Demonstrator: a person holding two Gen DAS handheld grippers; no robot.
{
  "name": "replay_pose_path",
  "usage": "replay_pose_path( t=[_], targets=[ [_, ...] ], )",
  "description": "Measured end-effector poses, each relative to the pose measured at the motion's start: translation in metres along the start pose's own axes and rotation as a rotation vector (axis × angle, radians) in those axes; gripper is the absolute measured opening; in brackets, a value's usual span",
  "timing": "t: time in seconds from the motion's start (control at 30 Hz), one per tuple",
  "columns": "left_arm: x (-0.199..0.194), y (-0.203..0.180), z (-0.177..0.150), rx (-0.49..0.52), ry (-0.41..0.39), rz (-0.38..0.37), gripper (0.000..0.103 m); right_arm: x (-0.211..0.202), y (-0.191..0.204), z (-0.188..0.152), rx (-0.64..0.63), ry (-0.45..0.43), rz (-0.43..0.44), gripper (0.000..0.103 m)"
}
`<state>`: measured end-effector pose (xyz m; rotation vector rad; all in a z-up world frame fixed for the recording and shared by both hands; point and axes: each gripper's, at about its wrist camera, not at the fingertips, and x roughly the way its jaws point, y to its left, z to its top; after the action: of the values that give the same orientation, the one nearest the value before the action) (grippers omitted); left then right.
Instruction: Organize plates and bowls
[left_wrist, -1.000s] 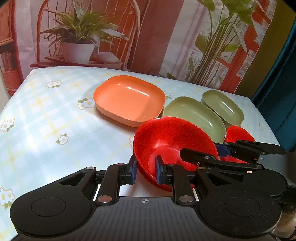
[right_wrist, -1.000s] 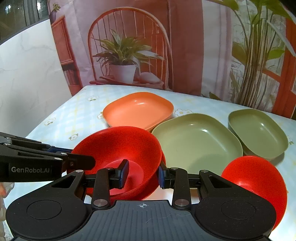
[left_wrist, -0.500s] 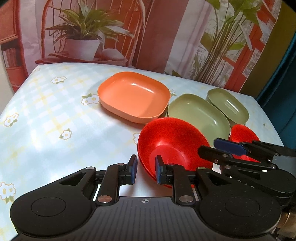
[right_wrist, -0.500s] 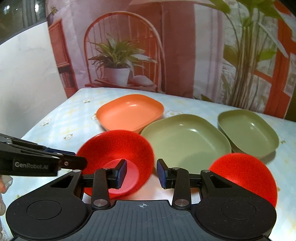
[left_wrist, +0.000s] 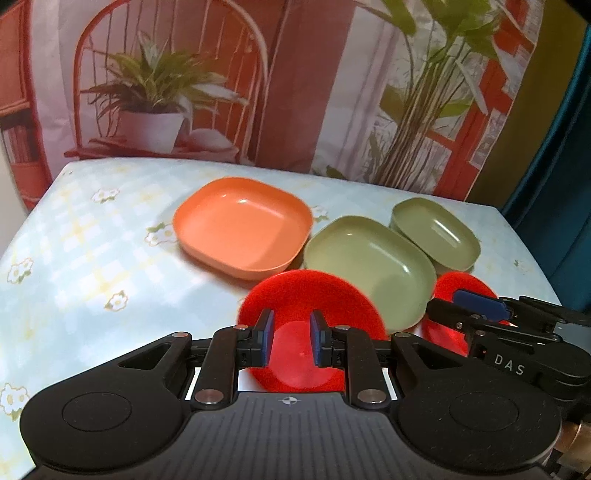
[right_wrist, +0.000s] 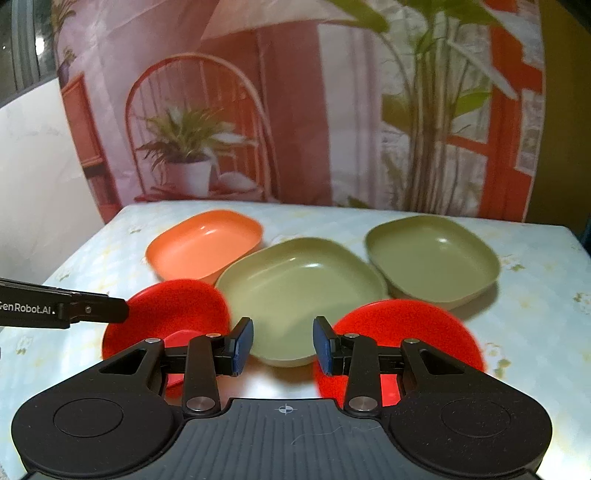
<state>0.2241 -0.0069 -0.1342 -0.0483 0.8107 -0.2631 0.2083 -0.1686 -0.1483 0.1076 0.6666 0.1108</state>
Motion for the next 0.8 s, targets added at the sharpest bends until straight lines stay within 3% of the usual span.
replay_pose_path(
  t=[0.37, 0.53, 0.8],
  targets=[
    [0.005, -0.040, 0.002, 0.056, -0.016, -0.038, 0.023, -0.022, -0.046, -0.008, 0.045, -0.039, -0.064, 0.034],
    [0.013, -0.058, 0.001, 0.072, -0.012, -0.071, 0.033, -0.028, -0.066, -0.014, 0.073, -0.050, -0.088, 0.034],
    [0.027, -0.082, -0.003, 0.108, 0.007, -0.109, 0.033, -0.033, -0.089, -0.023, 0.106, -0.057, -0.115, 0.034]
  ],
)
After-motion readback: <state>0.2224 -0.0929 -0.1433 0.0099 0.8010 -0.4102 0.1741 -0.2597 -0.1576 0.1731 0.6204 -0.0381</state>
